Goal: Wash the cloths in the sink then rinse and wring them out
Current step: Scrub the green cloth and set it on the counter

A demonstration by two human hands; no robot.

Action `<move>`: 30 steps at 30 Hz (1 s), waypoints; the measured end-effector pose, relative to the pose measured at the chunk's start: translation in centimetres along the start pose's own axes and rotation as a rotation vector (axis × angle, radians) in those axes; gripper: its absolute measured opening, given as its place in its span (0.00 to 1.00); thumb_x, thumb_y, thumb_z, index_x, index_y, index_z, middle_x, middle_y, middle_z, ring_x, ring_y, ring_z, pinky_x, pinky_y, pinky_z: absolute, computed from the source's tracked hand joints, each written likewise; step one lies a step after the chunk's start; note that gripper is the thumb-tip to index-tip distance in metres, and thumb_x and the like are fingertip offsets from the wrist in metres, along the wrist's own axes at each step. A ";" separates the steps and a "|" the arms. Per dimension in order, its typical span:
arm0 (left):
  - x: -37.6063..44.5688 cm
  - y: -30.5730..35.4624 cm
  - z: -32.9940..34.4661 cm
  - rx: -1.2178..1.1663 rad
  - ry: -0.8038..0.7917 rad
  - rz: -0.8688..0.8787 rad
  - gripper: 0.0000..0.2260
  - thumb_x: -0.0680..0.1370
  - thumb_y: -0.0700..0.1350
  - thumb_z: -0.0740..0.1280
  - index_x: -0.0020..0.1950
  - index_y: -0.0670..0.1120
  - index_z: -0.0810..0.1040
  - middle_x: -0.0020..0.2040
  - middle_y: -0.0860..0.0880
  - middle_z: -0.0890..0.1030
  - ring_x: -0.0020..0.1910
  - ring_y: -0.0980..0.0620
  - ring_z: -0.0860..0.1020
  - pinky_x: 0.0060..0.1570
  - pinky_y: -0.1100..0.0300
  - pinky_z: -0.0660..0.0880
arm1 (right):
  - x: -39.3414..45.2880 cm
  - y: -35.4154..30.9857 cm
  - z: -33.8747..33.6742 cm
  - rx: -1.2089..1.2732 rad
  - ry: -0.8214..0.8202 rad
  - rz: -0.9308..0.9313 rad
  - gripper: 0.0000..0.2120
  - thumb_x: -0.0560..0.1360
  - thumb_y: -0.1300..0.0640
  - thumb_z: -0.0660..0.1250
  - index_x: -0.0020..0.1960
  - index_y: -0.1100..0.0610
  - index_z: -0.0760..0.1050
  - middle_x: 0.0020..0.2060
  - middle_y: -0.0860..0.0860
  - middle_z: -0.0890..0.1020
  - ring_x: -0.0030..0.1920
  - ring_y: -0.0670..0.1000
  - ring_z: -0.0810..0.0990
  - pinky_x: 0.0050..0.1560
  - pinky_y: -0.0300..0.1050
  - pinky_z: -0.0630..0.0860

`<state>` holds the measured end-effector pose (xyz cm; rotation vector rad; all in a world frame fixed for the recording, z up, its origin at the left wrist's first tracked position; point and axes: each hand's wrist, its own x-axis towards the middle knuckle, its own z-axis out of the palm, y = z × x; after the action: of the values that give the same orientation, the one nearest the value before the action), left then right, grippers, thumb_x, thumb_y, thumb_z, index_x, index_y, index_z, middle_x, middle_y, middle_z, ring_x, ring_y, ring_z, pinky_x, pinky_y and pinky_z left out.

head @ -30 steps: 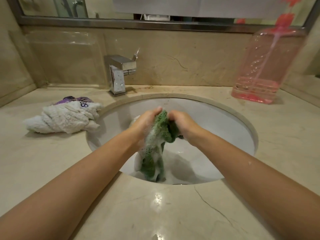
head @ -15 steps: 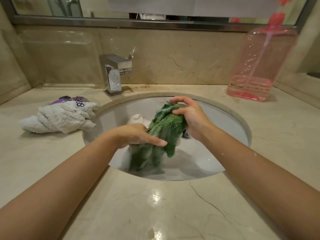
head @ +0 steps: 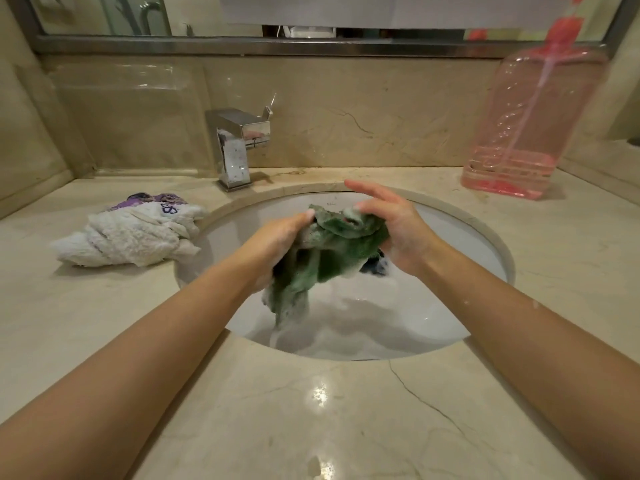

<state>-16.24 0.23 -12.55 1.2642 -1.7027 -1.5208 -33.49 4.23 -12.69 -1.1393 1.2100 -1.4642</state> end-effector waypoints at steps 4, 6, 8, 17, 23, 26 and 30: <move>-0.1 0.4 -0.3 -0.311 0.057 -0.093 0.23 0.78 0.60 0.57 0.59 0.42 0.76 0.53 0.40 0.82 0.56 0.41 0.78 0.62 0.46 0.69 | -0.2 0.0 -0.1 -0.103 -0.226 0.085 0.34 0.63 0.70 0.63 0.67 0.51 0.71 0.62 0.56 0.73 0.61 0.57 0.75 0.58 0.56 0.77; -0.1 0.5 -0.5 -0.372 0.031 -0.116 0.27 0.77 0.62 0.59 0.60 0.39 0.73 0.55 0.39 0.81 0.56 0.40 0.77 0.60 0.45 0.72 | -0.3 0.3 0.2 -0.416 -0.275 0.169 0.32 0.68 0.74 0.64 0.69 0.55 0.69 0.64 0.56 0.71 0.60 0.56 0.75 0.50 0.44 0.80; 0.0 0.3 -0.4 -0.282 0.034 -0.102 0.23 0.75 0.60 0.65 0.56 0.41 0.72 0.53 0.42 0.80 0.55 0.42 0.77 0.59 0.45 0.73 | -0.3 0.9 0.2 -0.658 -0.291 0.305 0.24 0.72 0.72 0.67 0.67 0.62 0.71 0.61 0.58 0.76 0.56 0.55 0.77 0.50 0.42 0.79; 0.9 -0.2 -0.9 0.099 -0.034 -0.108 0.15 0.76 0.36 0.68 0.61 0.45 0.73 0.58 0.41 0.77 0.57 0.42 0.77 0.62 0.46 0.74 | 0.4 0.8 -0.7 -0.113 0.089 0.411 0.11 0.78 0.66 0.63 0.59 0.61 0.67 0.51 0.62 0.78 0.47 0.60 0.83 0.48 0.54 0.81; 1.7 1.0 2.1 0.088 -0.043 -0.232 0.13 0.69 0.43 0.68 0.51 0.39 0.77 0.52 0.39 0.82 0.50 0.40 0.80 0.54 0.46 0.77 | 1.4 1.1 -0.3 0.112 0.292 0.327 0.07 0.76 0.57 0.58 0.51 0.59 0.70 0.48 0.56 0.76 0.48 0.54 0.75 0.55 0.52 0.75; 1.9 1.7 4.0 -0.137 -0.057 -0.190 0.22 0.76 0.61 0.62 0.46 0.41 0.79 0.44 0.41 0.83 0.44 0.43 0.81 0.49 0.52 0.75 | 1.6 1.4 0.8 -0.070 0.463 0.125 0.12 0.78 0.47 0.58 0.47 0.55 0.74 0.43 0.51 0.78 0.46 0.51 0.76 0.53 0.49 0.75; 1.6 1.3 5.6 -0.465 -0.004 0.002 0.17 0.84 0.48 0.54 0.43 0.42 0.76 0.35 0.49 0.81 0.39 0.52 0.79 0.40 0.63 0.77 | 0.7 2.0 4.0 -0.650 0.417 -0.452 0.14 0.79 0.50 0.63 0.38 0.56 0.72 0.30 0.48 0.73 0.35 0.49 0.72 0.37 0.47 0.68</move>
<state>-22.08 1.32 -12.92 1.0107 -1.2456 -1.7836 -29.55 2.62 -14.24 -1.6730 1.8989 -1.7562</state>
